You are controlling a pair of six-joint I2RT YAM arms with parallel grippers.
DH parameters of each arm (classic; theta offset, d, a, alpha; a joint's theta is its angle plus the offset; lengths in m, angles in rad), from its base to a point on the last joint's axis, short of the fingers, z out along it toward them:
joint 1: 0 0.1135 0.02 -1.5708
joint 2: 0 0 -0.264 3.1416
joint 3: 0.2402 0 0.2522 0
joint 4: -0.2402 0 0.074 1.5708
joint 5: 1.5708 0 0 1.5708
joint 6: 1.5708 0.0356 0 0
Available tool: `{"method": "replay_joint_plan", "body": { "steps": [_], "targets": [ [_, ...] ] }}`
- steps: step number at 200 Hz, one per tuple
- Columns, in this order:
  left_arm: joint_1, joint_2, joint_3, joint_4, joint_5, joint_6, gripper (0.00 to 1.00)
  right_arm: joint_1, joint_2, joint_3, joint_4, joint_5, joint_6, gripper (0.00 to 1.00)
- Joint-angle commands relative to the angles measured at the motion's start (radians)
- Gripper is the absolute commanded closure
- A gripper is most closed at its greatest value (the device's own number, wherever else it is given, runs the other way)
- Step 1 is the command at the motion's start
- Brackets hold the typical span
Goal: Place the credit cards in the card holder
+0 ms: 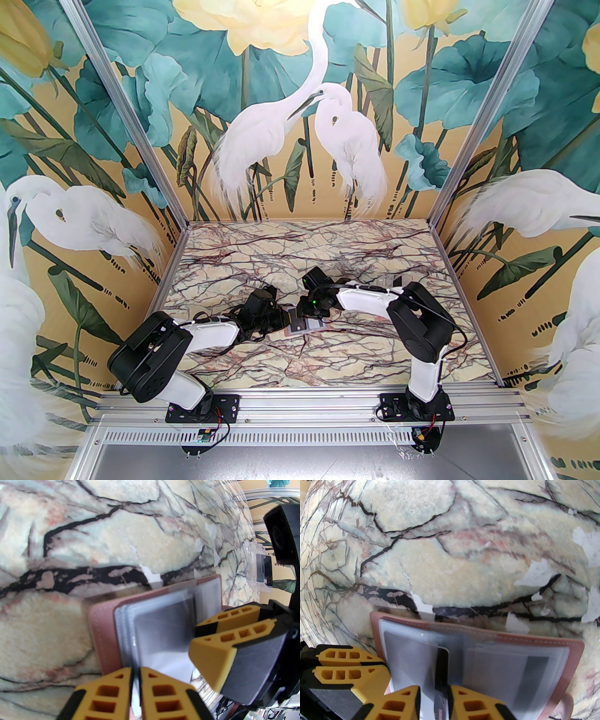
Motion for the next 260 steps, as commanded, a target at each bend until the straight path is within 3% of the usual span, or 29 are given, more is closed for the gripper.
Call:
{"method": "replay_joint_plan", "body": {
  "steps": [1, 98, 126, 201, 240, 260],
  "targets": [
    [-0.003, 0.028, -0.03, -0.04, -0.018, -0.01, 0.84, 0.019, 0.009, 0.014, 0.0, -0.016, 0.011, 0.73],
    [-0.004, 0.013, -0.035, -0.034, -0.015, -0.011, 0.84, 0.024, 0.01, 0.011, 0.008, -0.025, 0.022, 0.71],
    [-0.004, -0.026, -0.024, -0.06, -0.016, -0.005, 0.77, 0.024, -0.022, 0.023, -0.027, 0.011, 0.003, 0.65],
    [-0.003, -0.25, -0.039, -0.201, -0.054, -0.003, 0.51, 0.013, -0.171, 0.033, -0.194, 0.217, -0.077, 0.52],
    [-0.003, -0.231, -0.075, -0.181, -0.044, -0.02, 0.48, 0.0, -0.204, 0.035, -0.31, 0.381, -0.108, 0.42],
    [-0.002, -0.217, -0.089, -0.162, -0.043, -0.023, 0.47, -0.002, -0.182, 0.043, -0.348, 0.405, -0.117, 0.4]
  ]
}}
